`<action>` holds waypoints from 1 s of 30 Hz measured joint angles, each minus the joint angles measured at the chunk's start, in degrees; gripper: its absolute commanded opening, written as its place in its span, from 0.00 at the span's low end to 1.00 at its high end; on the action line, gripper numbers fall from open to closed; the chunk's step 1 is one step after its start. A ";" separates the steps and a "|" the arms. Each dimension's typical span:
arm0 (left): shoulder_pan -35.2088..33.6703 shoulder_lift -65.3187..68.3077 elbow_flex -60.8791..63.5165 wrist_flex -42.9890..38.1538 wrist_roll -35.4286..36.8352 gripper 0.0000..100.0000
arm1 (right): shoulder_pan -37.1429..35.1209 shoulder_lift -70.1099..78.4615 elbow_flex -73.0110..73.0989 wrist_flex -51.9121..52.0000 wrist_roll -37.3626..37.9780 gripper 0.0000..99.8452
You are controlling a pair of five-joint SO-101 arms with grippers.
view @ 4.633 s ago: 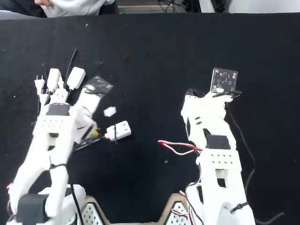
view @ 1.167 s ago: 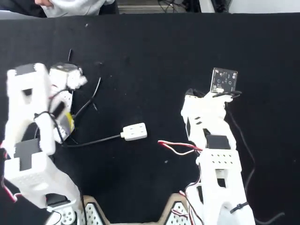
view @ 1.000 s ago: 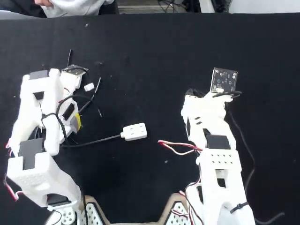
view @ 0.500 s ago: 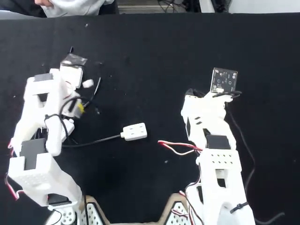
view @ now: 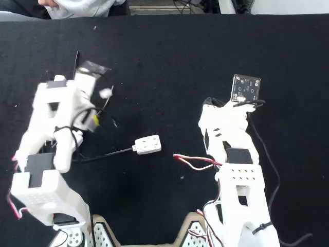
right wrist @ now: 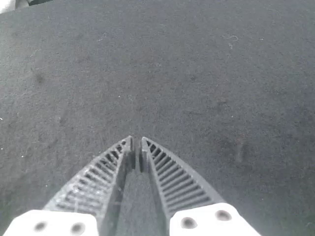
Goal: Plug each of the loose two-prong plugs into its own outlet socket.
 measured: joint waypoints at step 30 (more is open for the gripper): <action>-20.04 23.21 -28.92 -0.97 6.33 0.19 | 0.00 0.00 0.00 0.00 0.00 0.01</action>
